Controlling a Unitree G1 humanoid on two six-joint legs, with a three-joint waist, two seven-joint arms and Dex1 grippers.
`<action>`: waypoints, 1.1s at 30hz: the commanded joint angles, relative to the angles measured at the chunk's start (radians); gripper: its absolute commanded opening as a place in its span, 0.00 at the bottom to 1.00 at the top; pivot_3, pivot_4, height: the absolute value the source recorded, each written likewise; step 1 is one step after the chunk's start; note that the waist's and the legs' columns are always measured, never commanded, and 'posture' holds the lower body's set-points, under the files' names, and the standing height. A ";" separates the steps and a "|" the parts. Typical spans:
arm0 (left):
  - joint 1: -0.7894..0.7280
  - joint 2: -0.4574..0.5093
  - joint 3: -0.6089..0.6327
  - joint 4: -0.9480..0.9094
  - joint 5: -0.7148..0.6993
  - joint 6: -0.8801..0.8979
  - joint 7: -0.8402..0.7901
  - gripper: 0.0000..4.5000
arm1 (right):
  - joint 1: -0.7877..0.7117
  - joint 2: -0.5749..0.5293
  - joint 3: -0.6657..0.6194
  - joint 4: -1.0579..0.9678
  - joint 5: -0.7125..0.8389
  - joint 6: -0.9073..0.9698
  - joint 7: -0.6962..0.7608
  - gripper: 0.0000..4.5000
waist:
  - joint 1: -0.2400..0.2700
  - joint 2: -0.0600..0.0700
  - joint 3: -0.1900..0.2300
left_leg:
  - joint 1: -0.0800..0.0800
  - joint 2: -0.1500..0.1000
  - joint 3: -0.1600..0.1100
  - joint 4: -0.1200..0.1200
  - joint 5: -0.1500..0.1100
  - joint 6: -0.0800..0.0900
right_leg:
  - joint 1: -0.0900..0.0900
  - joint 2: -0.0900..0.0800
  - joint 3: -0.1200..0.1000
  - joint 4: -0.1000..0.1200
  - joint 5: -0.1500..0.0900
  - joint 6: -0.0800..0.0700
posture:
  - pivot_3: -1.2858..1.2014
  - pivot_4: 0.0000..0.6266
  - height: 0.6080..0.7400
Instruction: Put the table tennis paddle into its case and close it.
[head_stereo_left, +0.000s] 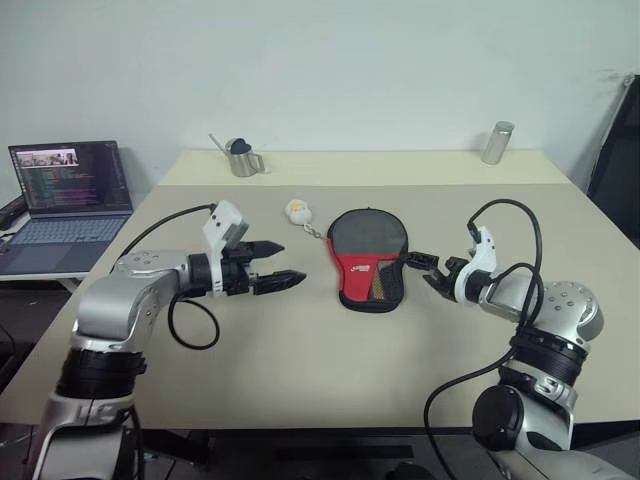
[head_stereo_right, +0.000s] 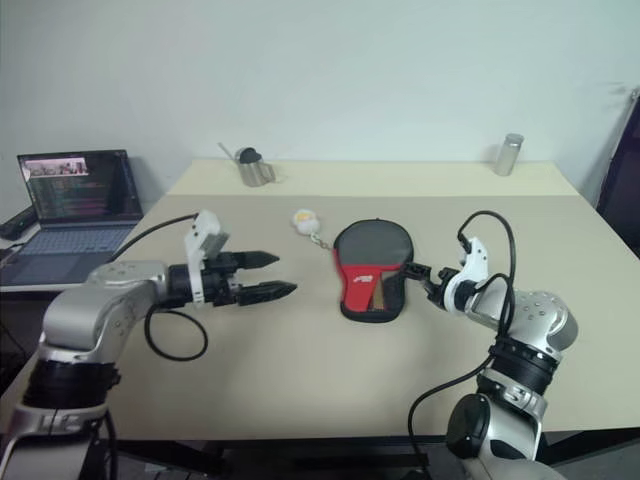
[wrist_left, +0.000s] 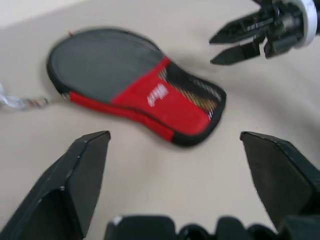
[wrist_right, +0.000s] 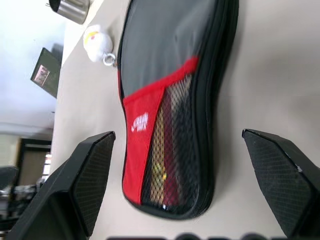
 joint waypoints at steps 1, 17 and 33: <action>0.032 0.034 0.014 -0.048 0.017 -0.030 0.016 0.99 | -0.013 0.031 -0.037 -0.013 0.011 0.010 -0.014 1.00 | -0.001 0.000 0.000 | 0.000 0.000 0.000 0.000 0.000 0.000 | 0.000 0.000 0.000 0.000 0.000 0.000 | 0.52 0.24 1.00; 0.135 0.082 -0.003 -0.162 0.027 -0.054 0.021 0.99 | 0.083 0.136 0.124 0.119 -0.008 -0.165 0.005 1.00 | -0.027 0.000 -0.001 | 0.008 0.002 0.001 -0.002 -0.001 0.002 | 0.006 0.002 0.001 0.000 0.001 -0.002 | 0.52 0.24 1.00; 0.143 0.082 -0.013 -0.172 0.042 -0.068 0.047 0.99 | 0.058 0.152 0.168 0.196 0.060 -0.249 0.015 1.00 | -0.034 0.001 -0.001 | 0.019 0.006 0.002 -0.004 -0.003 0.004 | 0.016 0.005 0.001 -0.001 0.001 -0.003 | 0.52 0.24 1.00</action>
